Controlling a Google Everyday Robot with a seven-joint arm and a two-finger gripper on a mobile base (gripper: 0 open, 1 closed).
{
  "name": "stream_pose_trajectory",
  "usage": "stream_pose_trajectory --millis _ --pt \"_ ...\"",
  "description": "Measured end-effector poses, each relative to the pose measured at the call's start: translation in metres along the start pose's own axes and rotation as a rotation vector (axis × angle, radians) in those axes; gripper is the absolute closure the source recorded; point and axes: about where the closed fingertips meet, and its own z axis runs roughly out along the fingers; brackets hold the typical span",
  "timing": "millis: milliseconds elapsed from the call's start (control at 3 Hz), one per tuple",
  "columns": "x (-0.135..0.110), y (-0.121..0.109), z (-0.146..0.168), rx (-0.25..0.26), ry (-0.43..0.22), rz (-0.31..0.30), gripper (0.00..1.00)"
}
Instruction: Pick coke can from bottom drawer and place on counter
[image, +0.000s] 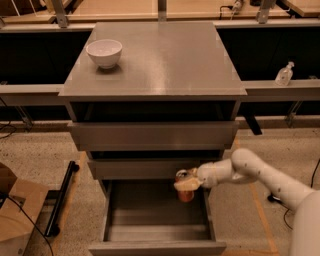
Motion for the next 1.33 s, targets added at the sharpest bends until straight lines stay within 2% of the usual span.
stream_pose_trajectory --millis 333,667,1000,1333 --pt "-0.055 0.036 -0.059 0.014 0.022 -0.077 1.0" --pt "-0.069 0.039 -0.064 0.005 0.02 -0.094 1.0" --pt "-0.068 0.054 -0.064 -0.059 0.007 -0.084 1.0" --pt "-0.086 0.082 -0.084 -0.09 -0.001 -0.114 1.0"
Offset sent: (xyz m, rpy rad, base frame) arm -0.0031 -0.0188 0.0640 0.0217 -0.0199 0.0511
